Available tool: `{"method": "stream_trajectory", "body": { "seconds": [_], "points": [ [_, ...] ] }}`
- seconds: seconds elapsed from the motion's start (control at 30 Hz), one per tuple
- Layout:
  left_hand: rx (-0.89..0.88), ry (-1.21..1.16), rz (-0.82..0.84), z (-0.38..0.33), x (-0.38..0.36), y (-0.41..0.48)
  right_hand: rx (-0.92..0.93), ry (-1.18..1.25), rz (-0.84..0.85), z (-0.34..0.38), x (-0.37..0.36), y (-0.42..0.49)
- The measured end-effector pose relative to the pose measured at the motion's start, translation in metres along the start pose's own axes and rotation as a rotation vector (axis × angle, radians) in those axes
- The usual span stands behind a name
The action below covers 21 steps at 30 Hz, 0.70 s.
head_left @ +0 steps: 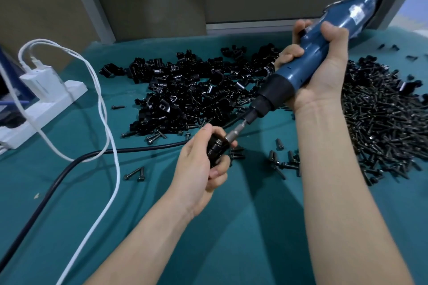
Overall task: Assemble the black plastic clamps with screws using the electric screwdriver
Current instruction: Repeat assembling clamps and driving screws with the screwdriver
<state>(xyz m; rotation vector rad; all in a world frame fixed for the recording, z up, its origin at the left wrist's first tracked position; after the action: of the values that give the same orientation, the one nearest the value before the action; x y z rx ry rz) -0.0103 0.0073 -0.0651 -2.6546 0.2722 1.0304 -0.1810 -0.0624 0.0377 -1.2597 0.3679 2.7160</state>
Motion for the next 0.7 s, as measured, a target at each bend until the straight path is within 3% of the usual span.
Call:
{"method": "stream_trajectory", "body": {
  "seconds": [0.4,0.7],
  "points": [
    [-0.082,0.053,0.057,-0.003,-0.002,0.001,-0.031,0.005,-0.094,0.004,0.017,0.002],
    [-0.215,0.048,-0.035,-0.020,0.008,0.002,-0.141,-0.308,-0.147,0.008,0.038,-0.001]
  ]
}}
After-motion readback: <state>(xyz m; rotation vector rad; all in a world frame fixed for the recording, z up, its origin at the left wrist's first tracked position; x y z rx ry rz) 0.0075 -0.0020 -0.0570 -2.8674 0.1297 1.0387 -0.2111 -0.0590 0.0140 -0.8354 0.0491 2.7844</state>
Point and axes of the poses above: each hand's wrist, its own y-axis towards the middle knuckle, its own x-axis out of the back of the hand, z = x × y, the point moved 8 cm from there along y, towards the middle knuckle, and after that the axes turned 12 degrees about -y, right-handed, at the moved point
